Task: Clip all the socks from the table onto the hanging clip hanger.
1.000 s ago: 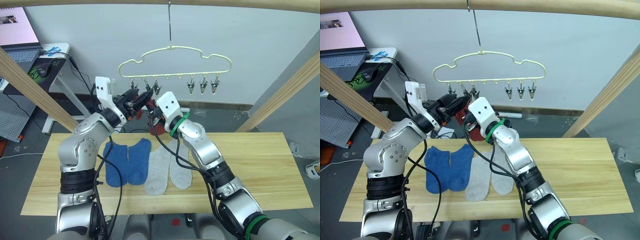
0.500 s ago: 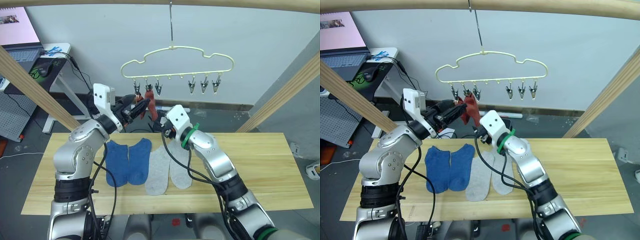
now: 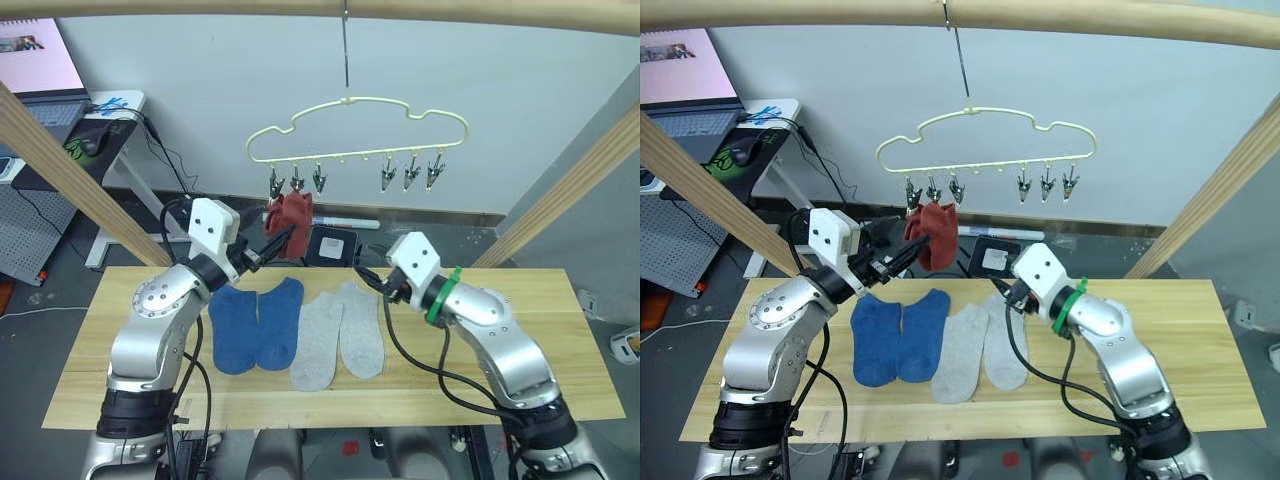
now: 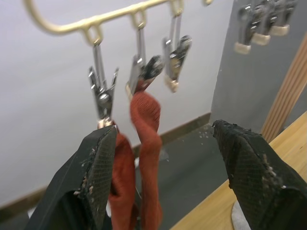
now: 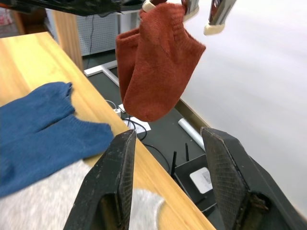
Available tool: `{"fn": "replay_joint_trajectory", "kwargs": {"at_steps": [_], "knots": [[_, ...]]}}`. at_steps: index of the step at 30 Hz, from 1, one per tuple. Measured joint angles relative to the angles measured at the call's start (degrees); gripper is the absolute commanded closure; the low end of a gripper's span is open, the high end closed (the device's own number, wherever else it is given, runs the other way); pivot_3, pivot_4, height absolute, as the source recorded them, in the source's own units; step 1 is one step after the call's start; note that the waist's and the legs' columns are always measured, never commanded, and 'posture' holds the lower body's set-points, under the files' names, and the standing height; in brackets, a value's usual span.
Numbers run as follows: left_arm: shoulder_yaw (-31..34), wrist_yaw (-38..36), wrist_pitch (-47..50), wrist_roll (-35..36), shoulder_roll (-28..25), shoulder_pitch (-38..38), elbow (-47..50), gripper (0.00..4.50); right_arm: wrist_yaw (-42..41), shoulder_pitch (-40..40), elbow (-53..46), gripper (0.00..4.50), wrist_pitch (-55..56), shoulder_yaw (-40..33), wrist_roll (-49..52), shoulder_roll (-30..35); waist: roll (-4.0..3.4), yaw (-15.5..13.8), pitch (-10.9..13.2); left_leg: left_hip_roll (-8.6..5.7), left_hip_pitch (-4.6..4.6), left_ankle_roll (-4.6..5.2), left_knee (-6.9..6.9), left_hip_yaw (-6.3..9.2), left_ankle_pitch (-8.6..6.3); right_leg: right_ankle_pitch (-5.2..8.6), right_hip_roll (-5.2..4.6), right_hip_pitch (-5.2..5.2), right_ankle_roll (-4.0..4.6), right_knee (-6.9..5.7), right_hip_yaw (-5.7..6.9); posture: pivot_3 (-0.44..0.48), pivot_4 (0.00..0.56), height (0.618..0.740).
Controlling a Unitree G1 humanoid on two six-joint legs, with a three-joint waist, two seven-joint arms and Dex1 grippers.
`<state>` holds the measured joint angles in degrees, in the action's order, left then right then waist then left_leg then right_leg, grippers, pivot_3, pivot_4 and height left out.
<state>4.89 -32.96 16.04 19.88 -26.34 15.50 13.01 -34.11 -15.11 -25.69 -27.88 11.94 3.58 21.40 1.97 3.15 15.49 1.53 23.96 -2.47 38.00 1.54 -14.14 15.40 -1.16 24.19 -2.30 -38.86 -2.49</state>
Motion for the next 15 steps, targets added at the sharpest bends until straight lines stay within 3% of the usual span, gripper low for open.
{"fn": "replay_joint_trajectory", "kwargs": {"at_steps": [7,13,15], "knots": [[-3.0,5.8,-5.8,-4.6,7.9,-1.5,0.9,1.04,-1.5,4.4,-5.5,2.29,4.1,-8.4,5.0,3.3,0.1,-0.1,-1.6,-0.03,-0.06,0.03,0.08,-0.08,0.01,-0.03,0.03,-0.1,0.05,-0.03,-0.01,-0.073,0.14,0.74],[-4.0,8.7,-7.8,-6.1,11.7,-1.3,0.1,1.04,-1.5,6.2,-6.7,2.29,4.5,-12.7,8.6,4.6,0.05,0.1,-2.3,-0.03,-0.15,0.11,0.1,-0.17,0.07,-0.11,0.17,-0.14,0.17,-0.08,-0.02,-0.09,0.156,0.74],[-4.5,9.3,-8.0,-6.5,12.9,-1.2,-0.6,1.45,-1.6,7.2,-7.5,2.23,4.5,-13.3,9.3,5.2,0.05,0.1,-2.4,-0.03,-0.16,0.11,0.11,-0.17,0.07,-0.11,0.2,-0.15,0.18,-0.09,-0.01,-0.096,0.162,0.74]]}}
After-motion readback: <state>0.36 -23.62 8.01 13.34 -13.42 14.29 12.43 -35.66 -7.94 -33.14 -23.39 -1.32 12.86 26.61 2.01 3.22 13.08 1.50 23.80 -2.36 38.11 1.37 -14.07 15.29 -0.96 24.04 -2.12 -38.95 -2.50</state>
